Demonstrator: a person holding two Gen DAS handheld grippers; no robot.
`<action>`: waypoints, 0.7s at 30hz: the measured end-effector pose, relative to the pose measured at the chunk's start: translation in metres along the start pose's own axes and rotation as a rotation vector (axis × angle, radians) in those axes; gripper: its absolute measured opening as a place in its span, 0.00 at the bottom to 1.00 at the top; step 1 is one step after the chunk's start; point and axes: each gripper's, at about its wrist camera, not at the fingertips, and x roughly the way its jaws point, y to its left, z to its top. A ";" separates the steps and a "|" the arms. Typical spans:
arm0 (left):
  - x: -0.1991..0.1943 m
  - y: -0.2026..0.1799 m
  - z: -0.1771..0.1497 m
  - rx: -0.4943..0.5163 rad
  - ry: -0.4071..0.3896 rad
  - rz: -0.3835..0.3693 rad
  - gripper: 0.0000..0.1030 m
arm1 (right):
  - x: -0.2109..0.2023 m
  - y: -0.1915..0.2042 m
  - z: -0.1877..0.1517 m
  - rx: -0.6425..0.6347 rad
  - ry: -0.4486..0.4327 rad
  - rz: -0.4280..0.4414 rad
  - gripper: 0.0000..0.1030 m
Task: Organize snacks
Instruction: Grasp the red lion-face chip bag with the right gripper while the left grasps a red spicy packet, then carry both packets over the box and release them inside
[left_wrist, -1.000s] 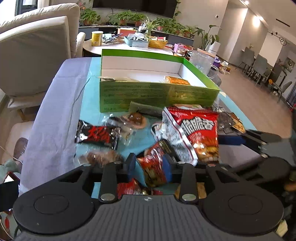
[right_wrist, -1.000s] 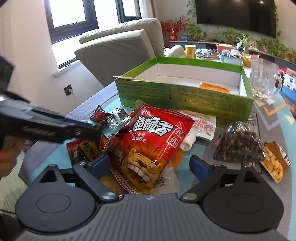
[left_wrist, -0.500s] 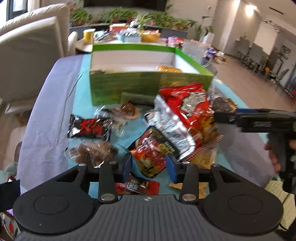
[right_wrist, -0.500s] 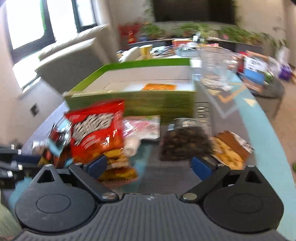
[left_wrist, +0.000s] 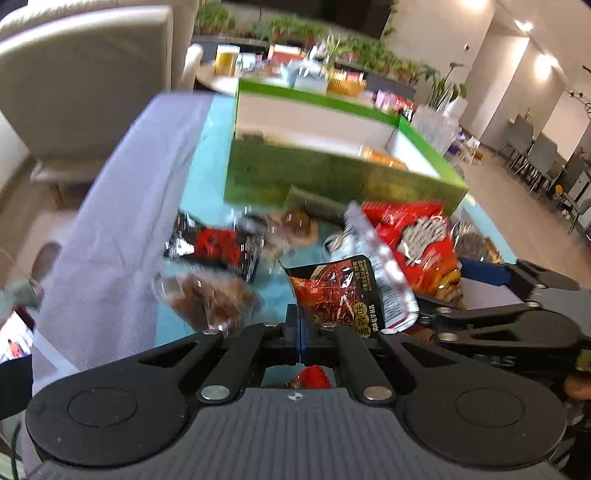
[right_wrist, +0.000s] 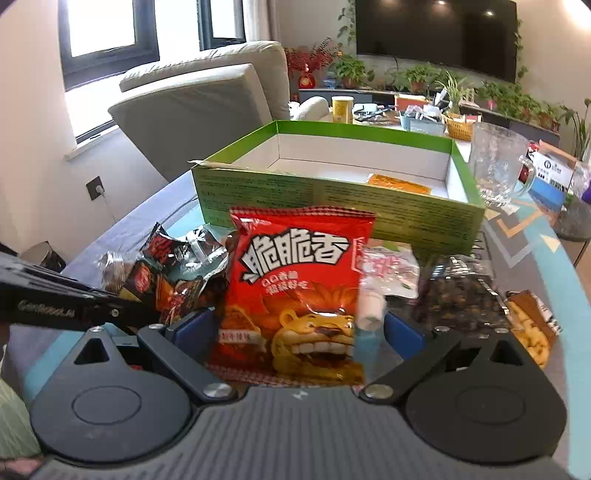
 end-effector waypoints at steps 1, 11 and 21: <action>-0.002 0.000 0.001 0.001 -0.008 -0.011 0.00 | 0.002 0.002 0.002 -0.005 -0.005 -0.011 0.64; -0.004 0.002 -0.001 -0.013 -0.004 0.013 0.00 | 0.005 0.020 -0.010 -0.155 0.020 -0.093 0.63; -0.013 0.003 0.003 -0.022 -0.039 0.017 0.01 | -0.023 -0.022 -0.007 0.096 0.037 0.086 0.63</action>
